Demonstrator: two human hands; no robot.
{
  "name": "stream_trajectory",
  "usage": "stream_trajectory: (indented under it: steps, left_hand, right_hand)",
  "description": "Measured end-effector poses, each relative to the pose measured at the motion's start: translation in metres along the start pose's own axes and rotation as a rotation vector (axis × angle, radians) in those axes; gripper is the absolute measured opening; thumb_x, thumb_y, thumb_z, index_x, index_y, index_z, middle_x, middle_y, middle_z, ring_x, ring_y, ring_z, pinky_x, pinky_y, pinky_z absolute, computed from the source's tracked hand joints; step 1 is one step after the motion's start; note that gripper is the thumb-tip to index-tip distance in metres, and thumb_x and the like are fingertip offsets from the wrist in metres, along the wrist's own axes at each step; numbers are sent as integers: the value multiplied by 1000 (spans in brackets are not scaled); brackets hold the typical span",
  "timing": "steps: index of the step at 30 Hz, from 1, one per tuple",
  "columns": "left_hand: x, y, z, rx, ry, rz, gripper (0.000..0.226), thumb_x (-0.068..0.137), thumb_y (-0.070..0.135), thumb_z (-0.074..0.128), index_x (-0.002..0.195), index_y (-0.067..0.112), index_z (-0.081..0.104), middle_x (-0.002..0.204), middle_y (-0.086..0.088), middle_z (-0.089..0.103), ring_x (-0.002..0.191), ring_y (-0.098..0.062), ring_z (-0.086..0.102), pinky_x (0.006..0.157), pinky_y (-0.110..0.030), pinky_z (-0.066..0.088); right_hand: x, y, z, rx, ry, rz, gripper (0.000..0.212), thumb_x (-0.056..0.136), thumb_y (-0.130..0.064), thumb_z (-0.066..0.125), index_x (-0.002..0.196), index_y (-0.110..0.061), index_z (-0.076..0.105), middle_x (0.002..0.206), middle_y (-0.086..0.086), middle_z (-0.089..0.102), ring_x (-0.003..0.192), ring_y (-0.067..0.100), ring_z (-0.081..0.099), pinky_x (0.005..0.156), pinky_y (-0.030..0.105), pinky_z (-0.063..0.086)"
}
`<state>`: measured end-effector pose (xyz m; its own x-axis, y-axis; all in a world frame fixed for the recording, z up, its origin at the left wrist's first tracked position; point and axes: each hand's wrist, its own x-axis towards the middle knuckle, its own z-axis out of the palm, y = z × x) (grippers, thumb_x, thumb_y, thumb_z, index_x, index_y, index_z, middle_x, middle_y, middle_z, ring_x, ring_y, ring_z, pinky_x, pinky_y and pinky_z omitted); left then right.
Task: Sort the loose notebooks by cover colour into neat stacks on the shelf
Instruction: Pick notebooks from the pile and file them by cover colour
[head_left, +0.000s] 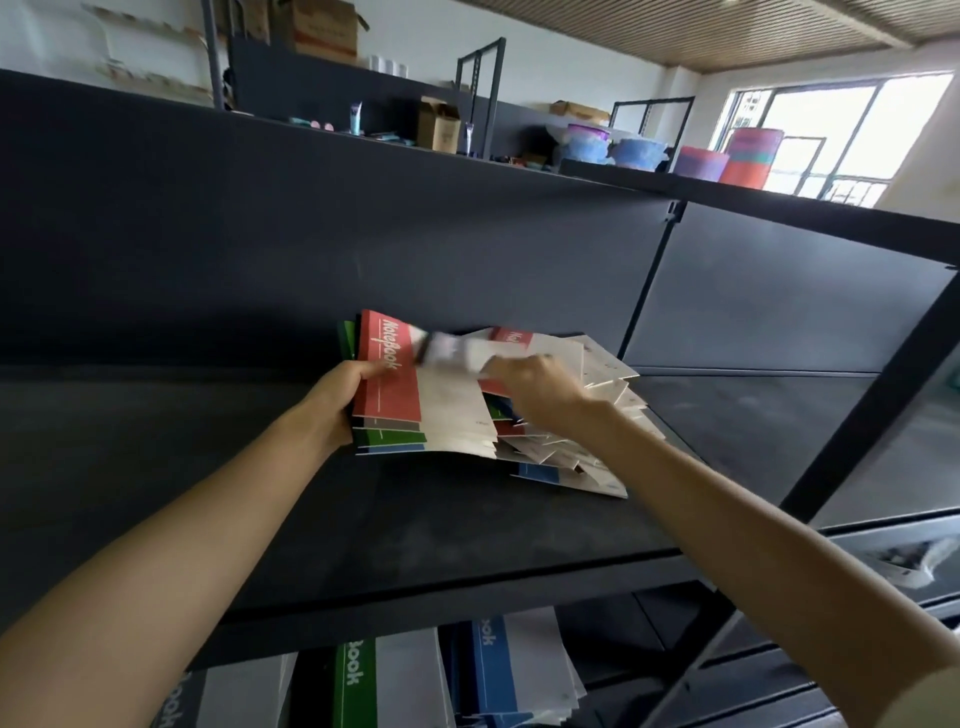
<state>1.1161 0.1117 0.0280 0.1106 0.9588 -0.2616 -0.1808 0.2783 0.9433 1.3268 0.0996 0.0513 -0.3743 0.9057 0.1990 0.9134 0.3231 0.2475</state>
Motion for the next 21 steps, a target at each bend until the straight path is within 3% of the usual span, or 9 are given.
stream_trajectory:
  steps: [3, 6, 7, 9, 12, 14, 17, 21]
  left_hand:
    - [-2, -2, 1, -25, -35, -11, 30, 97, 35, 47, 113, 11, 56, 90, -10, 64, 78, -24, 61, 63, -36, 46]
    - [-7, -8, 1, 84, 20, -24, 12, 94, 18, 54, 103, 11, 53, 85, -9, 61, 75, -23, 58, 59, -34, 43]
    - [-10, -9, 0, 88, 46, -38, 9, 92, 14, 55, 100, 10, 52, 83, -9, 60, 73, -23, 57, 58, -33, 42]
    - [-12, -12, -1, 55, 72, -64, 7, 90, 10, 57, 95, 10, 53, 84, -9, 60, 74, -23, 58, 59, -34, 43]
    - [-18, -16, -6, 35, 96, -75, 3, 90, 11, 57, 89, 12, 55, 84, -10, 62, 74, -23, 59, 59, -34, 45]
    - [-22, -19, -8, 29, 106, -76, 4, 90, 11, 56, 87, 12, 54, 85, -10, 62, 74, -24, 59, 60, -33, 45]
    - [-28, -21, -10, 2, 127, -70, 3, 91, 11, 55, 89, 11, 55, 85, -10, 61, 74, -23, 59, 59, -33, 45]
    - [-34, -24, -13, -44, 150, -59, 17, 91, 9, 54, 108, 8, 54, 87, -10, 63, 76, -23, 60, 60, -33, 45]
  right_hand:
    - [-13, -28, 9, 136, -27, -218, 40, 96, -2, 42, 132, -14, 51, 127, 12, 59, 106, 33, 60, 85, 41, 52]
    - [-16, -37, 9, 271, -41, -310, 27, 99, -15, 44, 123, -12, 57, 118, 11, 63, 99, 30, 61, 82, 38, 52]
    - [-14, -34, 7, 320, -37, -271, 27, 101, -21, 43, 121, -12, 58, 115, 10, 64, 97, 28, 62, 81, 37, 52]
    - [-3, -12, 10, 179, -2, -159, 32, 101, -28, 41, 127, -13, 53, 123, 8, 59, 106, 26, 59, 85, 36, 51]
    - [8, 33, 22, 2, -138, 84, 45, 99, -37, 41, 137, -13, 39, 139, 9, 45, 123, 27, 46, 97, 42, 44]
    - [8, 47, 30, -51, -244, 76, 45, 100, -41, 36, 135, -13, 41, 134, 9, 48, 118, 26, 49, 94, 37, 41]
    - [10, 54, 31, -147, -238, 60, 44, 101, -41, 31, 130, -12, 46, 129, 7, 55, 111, 23, 55, 91, 32, 43]
    - [10, 53, 30, -164, -251, 40, 56, 94, -59, 33, 129, -17, 47, 128, 3, 55, 111, 21, 55, 97, 35, 45]
